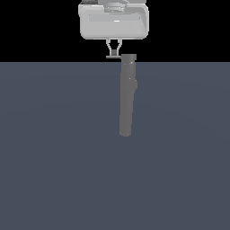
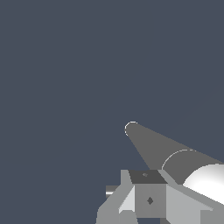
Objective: Turn on the faucet by rotating a designated handle.
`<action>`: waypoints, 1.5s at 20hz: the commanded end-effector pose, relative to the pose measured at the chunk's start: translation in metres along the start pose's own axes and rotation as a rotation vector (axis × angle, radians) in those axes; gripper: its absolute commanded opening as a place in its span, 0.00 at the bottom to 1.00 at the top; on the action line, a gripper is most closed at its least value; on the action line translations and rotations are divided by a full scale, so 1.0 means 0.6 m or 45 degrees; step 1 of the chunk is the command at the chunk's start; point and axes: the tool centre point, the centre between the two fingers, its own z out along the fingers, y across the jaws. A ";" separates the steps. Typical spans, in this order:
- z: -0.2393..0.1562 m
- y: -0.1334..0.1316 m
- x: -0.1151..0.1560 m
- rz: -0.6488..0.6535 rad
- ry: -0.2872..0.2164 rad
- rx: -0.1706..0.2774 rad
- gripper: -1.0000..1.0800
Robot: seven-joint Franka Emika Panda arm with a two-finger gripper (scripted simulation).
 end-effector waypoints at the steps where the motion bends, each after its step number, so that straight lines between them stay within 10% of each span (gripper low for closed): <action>1: 0.010 0.000 0.019 0.005 0.001 -0.001 0.00; 15: 0.023 -0.001 0.047 0.011 0.001 -0.001 0.00; 30: 0.023 -0.022 -0.024 0.011 0.001 -0.001 0.00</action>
